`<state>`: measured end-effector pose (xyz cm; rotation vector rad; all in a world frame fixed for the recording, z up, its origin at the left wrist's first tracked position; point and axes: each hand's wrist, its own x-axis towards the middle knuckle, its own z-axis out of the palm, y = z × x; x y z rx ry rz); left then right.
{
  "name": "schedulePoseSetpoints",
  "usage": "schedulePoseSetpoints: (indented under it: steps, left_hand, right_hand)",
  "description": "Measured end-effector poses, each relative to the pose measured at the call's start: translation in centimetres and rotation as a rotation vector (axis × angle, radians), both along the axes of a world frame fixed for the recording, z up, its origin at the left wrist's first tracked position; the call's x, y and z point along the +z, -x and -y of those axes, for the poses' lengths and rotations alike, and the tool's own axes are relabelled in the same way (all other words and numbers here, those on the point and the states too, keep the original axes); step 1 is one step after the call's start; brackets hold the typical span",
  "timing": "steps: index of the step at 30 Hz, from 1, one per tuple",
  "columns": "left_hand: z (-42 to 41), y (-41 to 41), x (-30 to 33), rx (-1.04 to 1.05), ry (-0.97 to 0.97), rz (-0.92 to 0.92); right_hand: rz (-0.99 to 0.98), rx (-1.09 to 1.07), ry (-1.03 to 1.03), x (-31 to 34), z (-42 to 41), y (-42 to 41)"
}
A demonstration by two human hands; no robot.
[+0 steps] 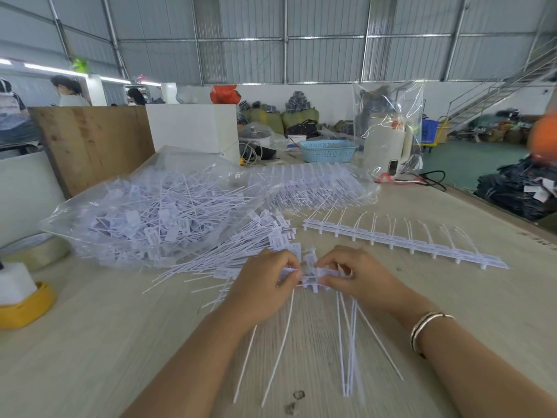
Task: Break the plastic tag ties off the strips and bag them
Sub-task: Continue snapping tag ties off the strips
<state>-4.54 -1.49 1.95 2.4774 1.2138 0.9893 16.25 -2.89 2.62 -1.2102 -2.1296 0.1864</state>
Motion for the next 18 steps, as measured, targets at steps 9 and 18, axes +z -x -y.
schedulePoseSetpoints:
  steps: [9, 18]
  left_hand:
    - [-0.4, 0.0, -0.3, 0.178, 0.099, 0.057]
    - [-0.3, 0.0, -0.3, 0.184, 0.084, 0.012]
  right_hand:
    - [0.24, -0.097, 0.035, -0.4, -0.6, -0.5]
    - [0.17, -0.084, -0.14, 1.0, 0.9, 0.5]
